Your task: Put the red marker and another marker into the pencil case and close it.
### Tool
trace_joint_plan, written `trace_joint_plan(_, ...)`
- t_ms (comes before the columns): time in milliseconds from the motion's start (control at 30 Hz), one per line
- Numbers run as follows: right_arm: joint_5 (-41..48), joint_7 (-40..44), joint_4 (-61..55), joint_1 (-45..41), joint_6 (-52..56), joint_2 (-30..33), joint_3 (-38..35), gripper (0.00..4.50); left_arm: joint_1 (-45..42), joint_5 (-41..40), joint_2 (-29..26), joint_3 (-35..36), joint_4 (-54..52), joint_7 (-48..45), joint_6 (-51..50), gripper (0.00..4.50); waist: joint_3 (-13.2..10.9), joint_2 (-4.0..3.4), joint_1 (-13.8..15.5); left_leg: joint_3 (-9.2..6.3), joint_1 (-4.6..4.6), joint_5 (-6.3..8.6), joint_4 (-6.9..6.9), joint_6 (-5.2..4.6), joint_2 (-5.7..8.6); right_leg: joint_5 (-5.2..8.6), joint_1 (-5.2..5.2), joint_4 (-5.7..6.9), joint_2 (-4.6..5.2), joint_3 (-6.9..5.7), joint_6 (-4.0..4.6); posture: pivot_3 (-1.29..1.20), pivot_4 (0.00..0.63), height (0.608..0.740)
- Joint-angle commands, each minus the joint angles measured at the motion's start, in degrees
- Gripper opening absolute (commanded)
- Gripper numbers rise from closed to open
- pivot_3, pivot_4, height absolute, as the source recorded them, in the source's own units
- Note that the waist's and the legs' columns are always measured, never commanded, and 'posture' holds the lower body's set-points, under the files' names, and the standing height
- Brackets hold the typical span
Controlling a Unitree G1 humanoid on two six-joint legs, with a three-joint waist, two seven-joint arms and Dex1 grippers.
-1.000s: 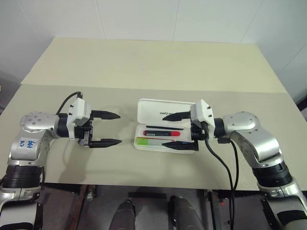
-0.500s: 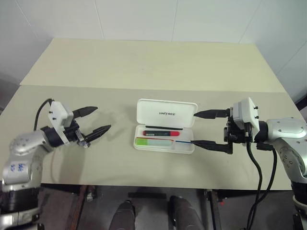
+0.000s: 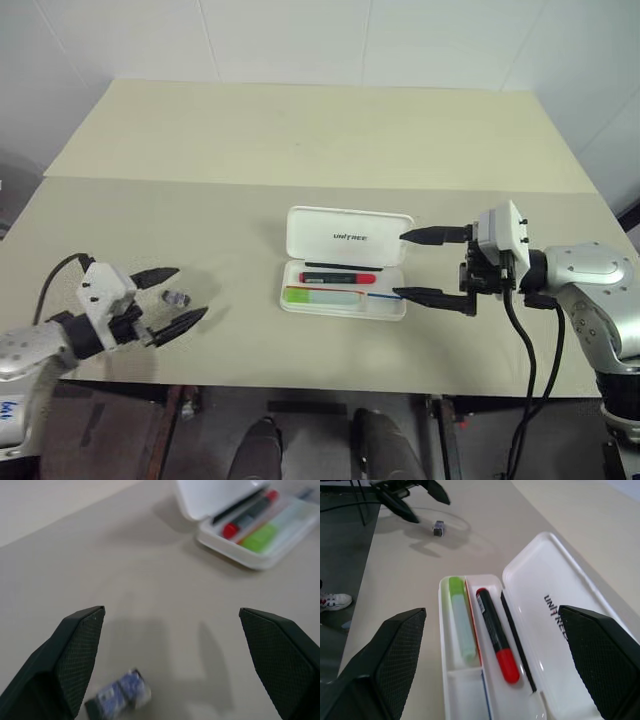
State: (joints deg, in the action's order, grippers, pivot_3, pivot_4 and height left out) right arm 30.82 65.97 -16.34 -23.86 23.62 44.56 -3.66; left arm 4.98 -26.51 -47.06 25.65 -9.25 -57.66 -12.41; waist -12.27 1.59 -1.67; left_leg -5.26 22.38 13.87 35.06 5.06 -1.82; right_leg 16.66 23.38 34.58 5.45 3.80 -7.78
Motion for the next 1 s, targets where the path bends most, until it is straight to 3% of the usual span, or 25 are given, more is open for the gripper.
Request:
trace_joint_plan(33,-0.57,-0.31,-0.55,-0.59,-1.58,-0.51,0.64,4.48,-2.6,-1.1,-5.4,2.85,6.66,-6.44,1.96,4.5,0.0,0.01,0.07,0.0,0.0,0.0,0.0,0.0,0.0,-0.01,0.0,-0.03,0.0,0.0,0.01,0.0,0.15,0.74)
trace_joint_plan(433,-0.67,-1.99,-1.9,0.19,-1.45,-0.92,0.7,4.48,-3.56,-1.16,-7.47,0.24,9.5,-12.66,2.4,4.5,-0.01,-0.01,-0.17,0.08,0.03,0.15,-0.14,0.01,-0.06,-0.26,0.09,-0.02,-0.01,0.0,-0.49,0.0,0.15,0.74)
trace_joint_plan(767,-1.08,-4.72,-4.13,1.97,-1.33,-1.41,0.19,4.48,-21.56,6.72,-12.63,-11.2,31.31,-25.17,14.5,4.5,0.0,-0.01,0.11,0.11,0.03,0.15,-0.04,0.01,-0.05,-0.13,0.02,-0.08,-0.01,0.01,-0.14,0.0,0.15,0.74)
trace_joint_plan(1000,-0.55,-7.26,-6.72,4.26,-0.62,-1.2,-1.11,4.48,-35.74,12.44,-11.73,-19.51,45.52,-32.72,23.87,4.5,-0.01,-0.01,-0.18,0.1,0.03,0.15,-0.06,0.0,-0.06,-0.46,0.08,0.08,-0.04,0.0,-0.83,0.0,0.15,0.74)
